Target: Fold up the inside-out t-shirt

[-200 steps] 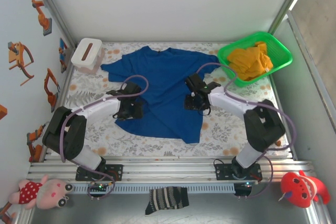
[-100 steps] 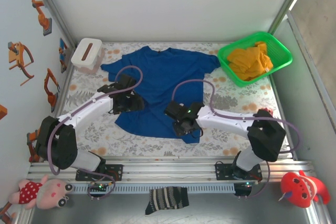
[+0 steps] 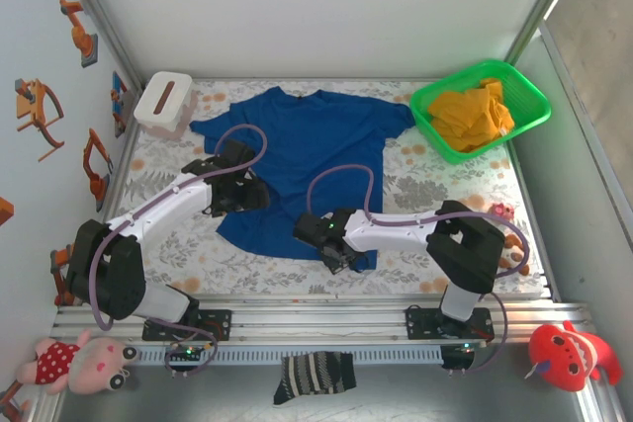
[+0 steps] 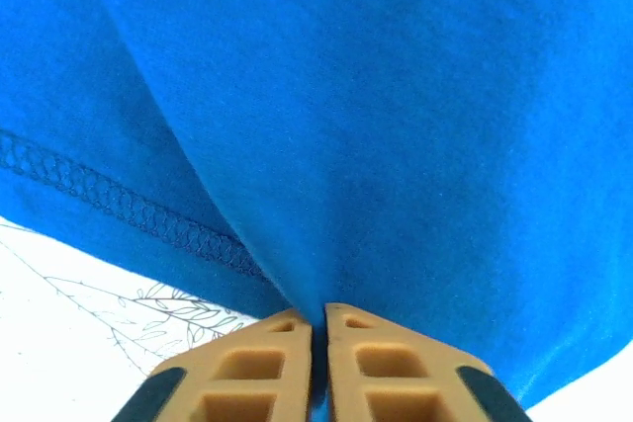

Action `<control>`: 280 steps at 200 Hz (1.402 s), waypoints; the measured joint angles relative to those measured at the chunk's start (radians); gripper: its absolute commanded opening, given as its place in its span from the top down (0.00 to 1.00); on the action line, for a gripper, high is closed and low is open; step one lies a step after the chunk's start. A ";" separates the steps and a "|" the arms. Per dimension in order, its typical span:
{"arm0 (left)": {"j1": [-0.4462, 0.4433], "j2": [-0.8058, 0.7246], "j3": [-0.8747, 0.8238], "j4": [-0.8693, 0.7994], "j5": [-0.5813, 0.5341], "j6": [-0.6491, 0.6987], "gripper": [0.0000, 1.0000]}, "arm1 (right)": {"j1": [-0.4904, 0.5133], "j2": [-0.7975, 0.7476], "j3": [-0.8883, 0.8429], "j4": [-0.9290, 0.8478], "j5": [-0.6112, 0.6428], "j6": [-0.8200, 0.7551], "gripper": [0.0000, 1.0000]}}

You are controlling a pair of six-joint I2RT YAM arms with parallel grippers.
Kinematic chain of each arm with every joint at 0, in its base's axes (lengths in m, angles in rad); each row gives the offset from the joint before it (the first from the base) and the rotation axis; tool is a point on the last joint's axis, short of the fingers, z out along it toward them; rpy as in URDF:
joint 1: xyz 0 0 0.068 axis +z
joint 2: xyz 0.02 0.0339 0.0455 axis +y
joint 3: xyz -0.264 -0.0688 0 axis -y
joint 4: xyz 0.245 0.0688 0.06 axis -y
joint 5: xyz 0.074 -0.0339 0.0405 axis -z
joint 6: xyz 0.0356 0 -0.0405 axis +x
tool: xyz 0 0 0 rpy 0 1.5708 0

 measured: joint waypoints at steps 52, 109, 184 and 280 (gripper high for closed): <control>0.001 -0.013 -0.001 0.002 0.000 0.043 0.12 | -0.028 -0.083 0.013 -0.023 0.013 -0.018 1.00; -0.037 -0.077 -0.058 0.074 0.023 0.164 0.13 | -0.186 -0.161 0.029 0.003 -0.037 -0.049 1.00; -0.372 -0.043 -0.093 0.235 -0.042 0.259 0.13 | -0.269 -0.211 0.029 0.048 -0.154 -0.067 1.00; -0.617 0.196 -0.078 0.413 -0.372 0.361 0.10 | -0.316 -0.303 0.029 0.064 -0.251 -0.067 1.00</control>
